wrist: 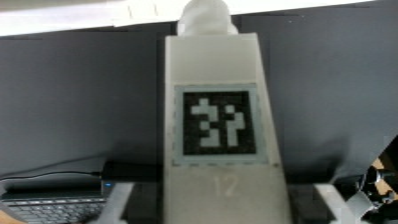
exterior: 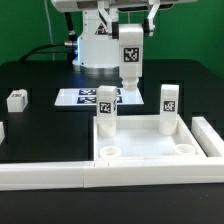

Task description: Assemble square table

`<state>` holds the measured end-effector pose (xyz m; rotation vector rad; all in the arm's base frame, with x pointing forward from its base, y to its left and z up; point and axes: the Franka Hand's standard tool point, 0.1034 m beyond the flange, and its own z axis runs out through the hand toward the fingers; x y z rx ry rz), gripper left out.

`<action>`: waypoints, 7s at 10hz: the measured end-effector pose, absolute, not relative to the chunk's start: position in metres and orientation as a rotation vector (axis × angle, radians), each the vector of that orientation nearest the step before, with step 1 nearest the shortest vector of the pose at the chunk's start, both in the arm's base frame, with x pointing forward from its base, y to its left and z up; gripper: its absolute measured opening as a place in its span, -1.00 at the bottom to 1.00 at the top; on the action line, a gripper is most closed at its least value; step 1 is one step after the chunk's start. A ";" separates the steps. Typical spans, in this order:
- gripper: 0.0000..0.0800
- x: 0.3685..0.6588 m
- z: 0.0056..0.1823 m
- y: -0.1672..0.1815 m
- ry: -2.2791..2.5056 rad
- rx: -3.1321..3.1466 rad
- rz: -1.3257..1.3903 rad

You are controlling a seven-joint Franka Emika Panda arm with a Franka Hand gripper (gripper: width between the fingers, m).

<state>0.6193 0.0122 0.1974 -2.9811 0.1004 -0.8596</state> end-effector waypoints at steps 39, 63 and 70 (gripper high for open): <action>0.62 0.624 0.088 0.118 0.219 -2.945 -0.982; -0.27 0.628 0.073 0.102 1.788 -2.340 -0.111; 0.26 0.623 0.072 0.109 1.966 -2.226 -0.089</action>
Offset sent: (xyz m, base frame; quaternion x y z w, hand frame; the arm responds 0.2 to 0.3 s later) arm 0.0254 0.0421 -0.0496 -0.0873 0.0696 0.0602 0.9919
